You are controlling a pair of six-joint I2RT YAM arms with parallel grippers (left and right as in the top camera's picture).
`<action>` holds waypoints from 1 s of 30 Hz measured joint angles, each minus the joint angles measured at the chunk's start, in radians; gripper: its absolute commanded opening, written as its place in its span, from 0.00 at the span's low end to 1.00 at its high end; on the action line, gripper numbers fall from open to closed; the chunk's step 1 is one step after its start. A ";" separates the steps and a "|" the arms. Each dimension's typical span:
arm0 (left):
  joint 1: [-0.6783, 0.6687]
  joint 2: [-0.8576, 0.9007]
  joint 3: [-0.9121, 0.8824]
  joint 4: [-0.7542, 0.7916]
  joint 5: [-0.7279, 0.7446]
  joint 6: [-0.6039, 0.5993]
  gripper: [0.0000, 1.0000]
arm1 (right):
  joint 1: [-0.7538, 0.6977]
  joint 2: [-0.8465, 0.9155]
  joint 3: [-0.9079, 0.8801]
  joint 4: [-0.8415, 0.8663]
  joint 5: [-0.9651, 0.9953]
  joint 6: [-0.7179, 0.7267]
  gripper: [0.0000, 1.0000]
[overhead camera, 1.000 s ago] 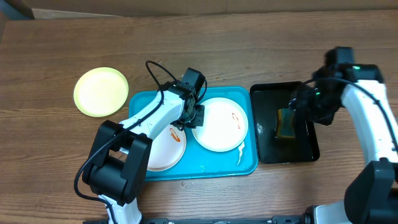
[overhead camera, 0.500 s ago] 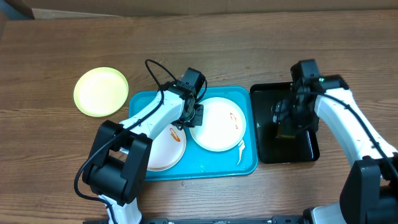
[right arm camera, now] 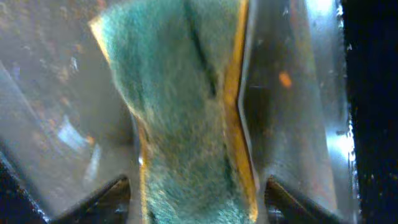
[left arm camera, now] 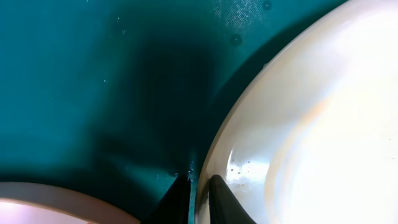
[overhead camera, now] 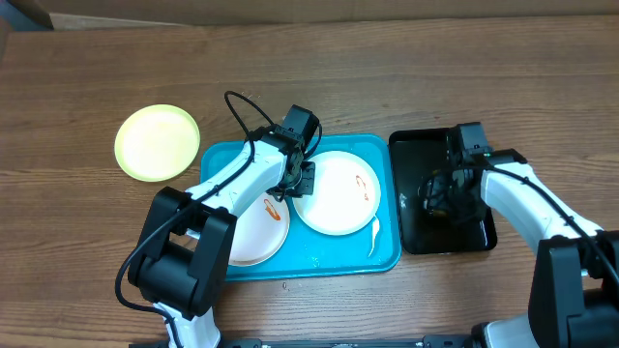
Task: Clean dirty plates on tray and stack at the side
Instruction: 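Lower the right gripper into the black tray and grasp the sponge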
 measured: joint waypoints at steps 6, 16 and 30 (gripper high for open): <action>0.000 0.000 0.000 0.003 0.000 -0.001 0.19 | 0.000 0.000 0.000 -0.025 -0.021 0.009 0.33; 0.000 0.000 0.000 0.015 0.000 -0.003 0.26 | 0.000 0.000 0.109 -0.056 -0.001 -0.001 0.77; 0.000 0.000 0.000 0.022 0.001 -0.004 0.27 | 0.000 0.000 0.018 0.044 0.012 -0.001 0.16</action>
